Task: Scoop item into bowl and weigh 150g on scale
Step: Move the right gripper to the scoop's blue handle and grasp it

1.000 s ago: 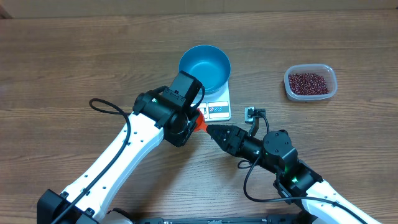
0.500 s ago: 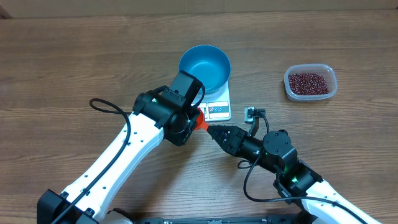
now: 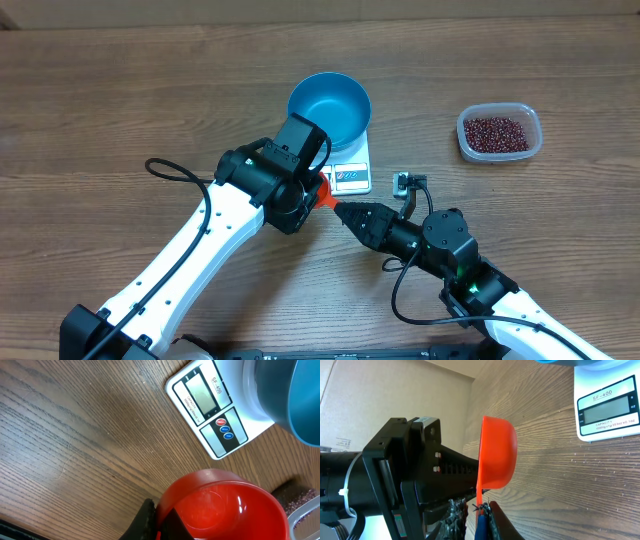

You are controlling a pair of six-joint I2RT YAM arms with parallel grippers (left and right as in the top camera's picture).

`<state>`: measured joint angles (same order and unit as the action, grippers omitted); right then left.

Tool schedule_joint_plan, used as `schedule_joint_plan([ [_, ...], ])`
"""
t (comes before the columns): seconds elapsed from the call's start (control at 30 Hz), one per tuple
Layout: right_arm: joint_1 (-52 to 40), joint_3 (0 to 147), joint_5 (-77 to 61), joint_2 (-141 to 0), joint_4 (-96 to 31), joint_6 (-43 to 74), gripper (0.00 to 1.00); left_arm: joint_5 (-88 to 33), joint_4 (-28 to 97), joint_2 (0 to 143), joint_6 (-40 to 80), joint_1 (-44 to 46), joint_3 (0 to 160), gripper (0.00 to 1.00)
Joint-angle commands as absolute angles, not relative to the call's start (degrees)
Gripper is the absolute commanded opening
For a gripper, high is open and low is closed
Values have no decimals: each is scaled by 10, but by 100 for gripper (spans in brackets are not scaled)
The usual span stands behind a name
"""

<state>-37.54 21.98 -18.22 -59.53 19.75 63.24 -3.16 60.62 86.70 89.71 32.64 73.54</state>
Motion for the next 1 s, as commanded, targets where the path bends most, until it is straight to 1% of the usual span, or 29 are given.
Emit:
schedule_joint_plan([
  [0.0,-379,233,-194,-595,201,633,13,-19,606,871,905,331,740,4],
  [0.1,-379,233,-193,-595,201,633,8,-19,604,871,905,331,740,4],
  [0.13,-379,233,-191,-595,201,632,4,-19,602,871,905,331,740,4],
  [0.27,-379,233,-196,-595,200,632,4,-19,600,871,901,331,740,7],
  [0.37,-379,233,-196,-595,201,632,4,-18,599,871,898,331,740,13],
  [0.53,-379,233,-204,-595,201,632,4,-15,600,871,898,331,740,26],
  [0.6,-379,233,-209,-595,198,632,4,-15,600,871,898,331,740,37],
  [0.67,-379,233,-209,-595,196,625,4,-15,600,871,898,331,740,44],
  [0.7,-379,233,-211,-595,194,626,4,-14,600,871,898,331,740,51],
  [0.77,-379,233,-211,-595,189,626,4,-14,600,871,898,331,740,61],
  [0.8,-379,233,-211,-595,185,626,4,-14,600,871,898,330,740,64],
  [0.9,-379,233,-221,-595,174,626,4,-9,600,871,898,330,740,70],
  [0.93,-379,233,-226,-595,172,626,4,-8,600,871,898,330,740,73],
  [0.97,-379,233,-232,-595,170,626,4,-8,600,871,898,330,740,79],
])
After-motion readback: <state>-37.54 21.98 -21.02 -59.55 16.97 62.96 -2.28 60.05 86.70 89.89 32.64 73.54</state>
